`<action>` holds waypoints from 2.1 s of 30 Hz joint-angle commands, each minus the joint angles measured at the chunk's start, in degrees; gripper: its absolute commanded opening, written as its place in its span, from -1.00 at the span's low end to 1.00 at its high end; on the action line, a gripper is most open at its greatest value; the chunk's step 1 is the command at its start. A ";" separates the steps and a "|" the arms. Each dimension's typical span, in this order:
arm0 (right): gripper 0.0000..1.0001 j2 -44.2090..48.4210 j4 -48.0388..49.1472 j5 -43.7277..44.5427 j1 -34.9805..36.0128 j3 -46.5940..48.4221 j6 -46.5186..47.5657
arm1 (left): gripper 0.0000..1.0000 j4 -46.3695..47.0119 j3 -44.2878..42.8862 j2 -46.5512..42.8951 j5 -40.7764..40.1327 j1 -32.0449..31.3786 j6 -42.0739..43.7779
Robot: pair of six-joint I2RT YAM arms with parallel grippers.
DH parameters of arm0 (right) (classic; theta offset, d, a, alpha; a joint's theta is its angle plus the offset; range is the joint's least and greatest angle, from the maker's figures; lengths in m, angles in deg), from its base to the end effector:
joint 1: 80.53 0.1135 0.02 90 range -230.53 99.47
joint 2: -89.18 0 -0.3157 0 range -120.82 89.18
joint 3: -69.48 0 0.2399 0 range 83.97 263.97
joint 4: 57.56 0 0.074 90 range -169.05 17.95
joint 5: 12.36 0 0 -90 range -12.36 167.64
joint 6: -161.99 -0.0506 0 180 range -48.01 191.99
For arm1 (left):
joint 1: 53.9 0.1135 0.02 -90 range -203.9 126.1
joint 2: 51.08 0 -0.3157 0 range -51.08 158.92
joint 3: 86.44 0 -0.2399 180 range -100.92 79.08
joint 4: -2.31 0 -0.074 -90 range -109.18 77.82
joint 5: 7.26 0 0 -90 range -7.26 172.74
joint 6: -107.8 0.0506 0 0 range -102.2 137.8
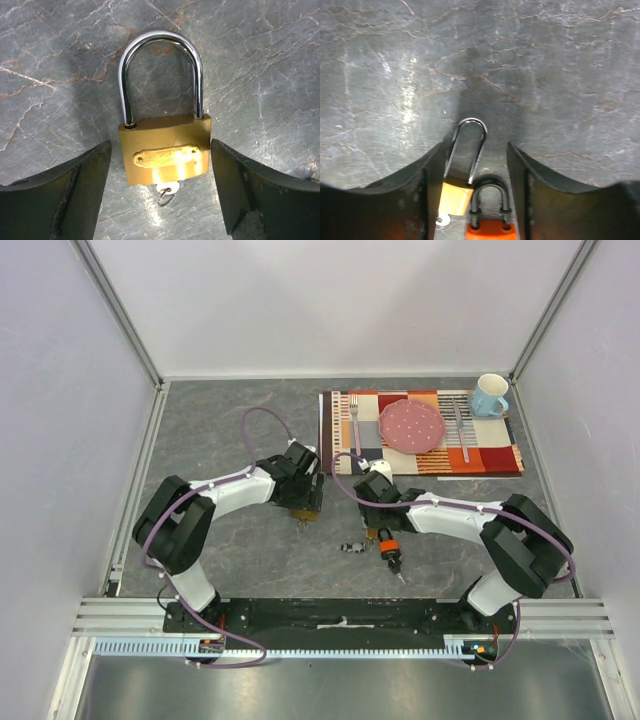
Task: Lock with the key
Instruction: Adjust the lock at the center of the board, then pick up the lock from the center of the board.
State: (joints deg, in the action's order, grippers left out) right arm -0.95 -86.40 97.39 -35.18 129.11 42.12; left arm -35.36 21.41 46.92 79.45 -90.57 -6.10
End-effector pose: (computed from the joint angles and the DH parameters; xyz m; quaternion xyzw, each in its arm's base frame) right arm 0.2156 0.1939 0.2028 -0.0830 0.9476 0.0279 0.3073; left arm 0.2707 -0.1979 0.2101 0.1017 0.9677 -0.0913 0.2118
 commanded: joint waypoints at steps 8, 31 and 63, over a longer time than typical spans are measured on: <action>0.96 8.65 -6.22 -5.15 -2.62 3.81 3.06 | 0.40 1.21 0.80 2.64 -1.63 -3.32 2.02; 0.96 11.55 0.81 -18.07 -4.03 1.79 5.00 | 0.80 3.74 6.15 -14.31 15.66 2.73 -0.45; 0.29 -12.35 37.37 -40.93 -2.89 -6.30 -18.11 | -0.18 26.61 20.84 -1.23 42.93 16.54 -8.35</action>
State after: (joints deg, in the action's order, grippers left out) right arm -9.61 -54.03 57.08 -38.27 125.53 28.48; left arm -11.29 40.88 43.53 121.26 -74.07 -12.98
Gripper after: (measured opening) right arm 0.649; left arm 0.429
